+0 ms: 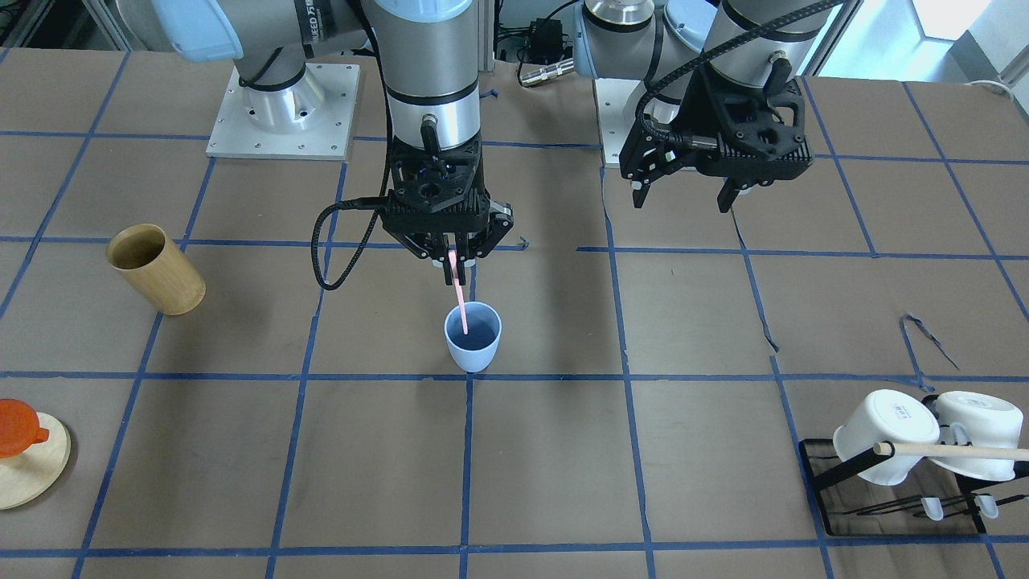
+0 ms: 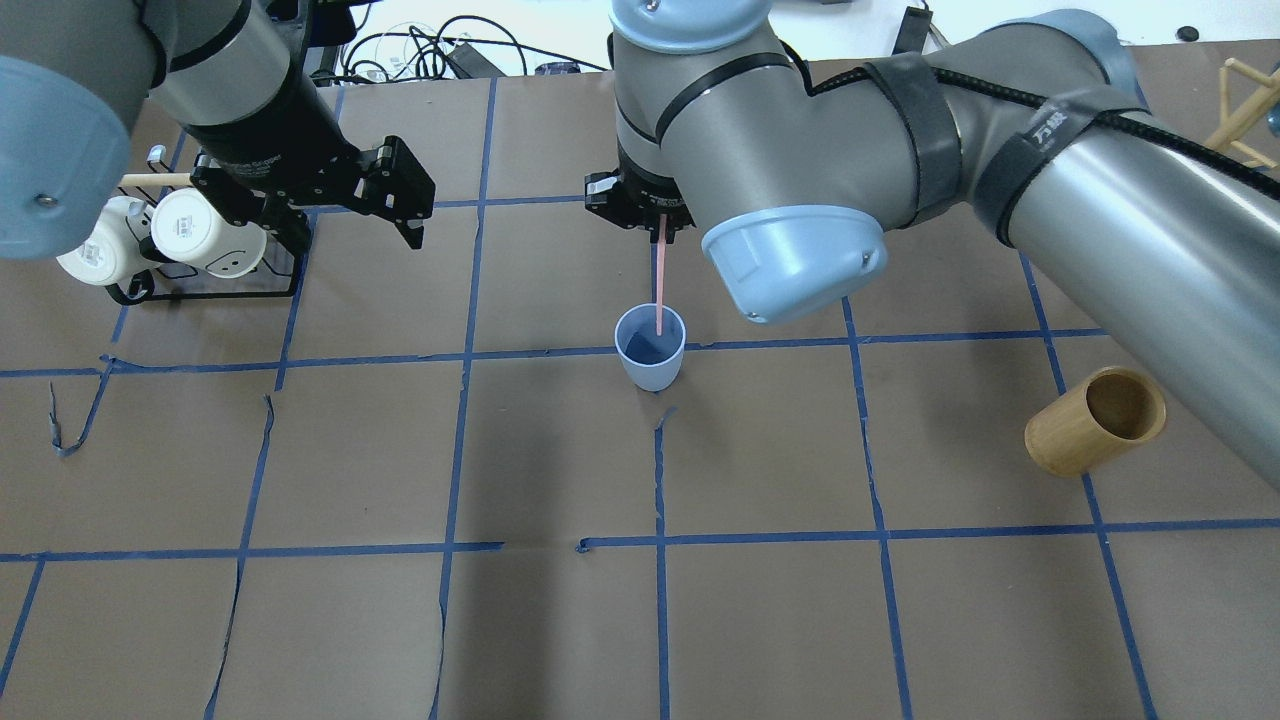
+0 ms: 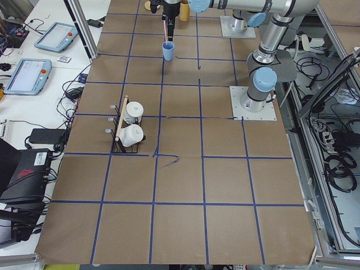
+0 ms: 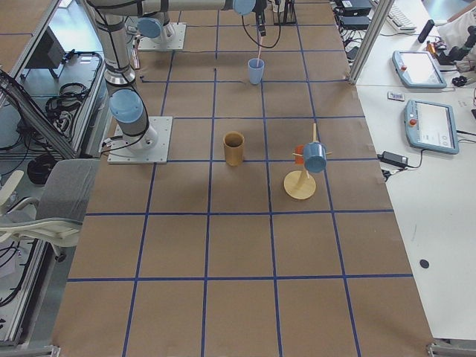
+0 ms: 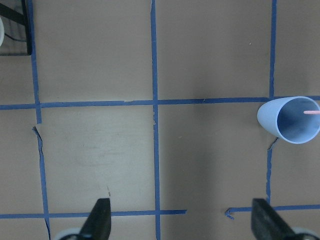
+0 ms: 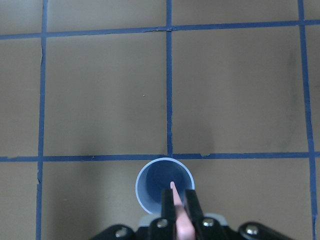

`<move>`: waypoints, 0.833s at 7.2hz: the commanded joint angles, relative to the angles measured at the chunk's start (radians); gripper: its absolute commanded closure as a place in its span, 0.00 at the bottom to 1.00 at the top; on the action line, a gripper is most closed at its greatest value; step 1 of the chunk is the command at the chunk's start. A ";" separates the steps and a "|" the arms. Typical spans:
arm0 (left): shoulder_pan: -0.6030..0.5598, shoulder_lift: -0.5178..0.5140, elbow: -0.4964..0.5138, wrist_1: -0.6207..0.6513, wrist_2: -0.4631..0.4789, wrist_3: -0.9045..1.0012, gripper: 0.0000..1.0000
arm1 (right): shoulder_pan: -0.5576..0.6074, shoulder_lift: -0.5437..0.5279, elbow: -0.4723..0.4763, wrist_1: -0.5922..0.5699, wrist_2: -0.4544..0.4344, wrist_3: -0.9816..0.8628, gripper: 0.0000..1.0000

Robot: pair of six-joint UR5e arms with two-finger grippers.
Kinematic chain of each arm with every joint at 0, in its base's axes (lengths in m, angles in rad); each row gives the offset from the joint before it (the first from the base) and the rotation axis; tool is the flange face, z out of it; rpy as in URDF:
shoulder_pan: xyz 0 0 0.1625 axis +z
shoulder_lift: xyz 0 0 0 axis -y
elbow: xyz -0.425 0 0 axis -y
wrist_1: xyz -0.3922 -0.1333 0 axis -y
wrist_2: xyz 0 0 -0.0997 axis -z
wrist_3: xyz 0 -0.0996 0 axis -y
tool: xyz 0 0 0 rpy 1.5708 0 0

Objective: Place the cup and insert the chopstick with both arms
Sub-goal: 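Lower the chopstick into the blue cup and open the right gripper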

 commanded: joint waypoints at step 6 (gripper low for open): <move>0.000 0.001 -0.001 0.000 0.001 0.000 0.00 | -0.012 0.012 0.016 -0.037 0.038 0.005 0.17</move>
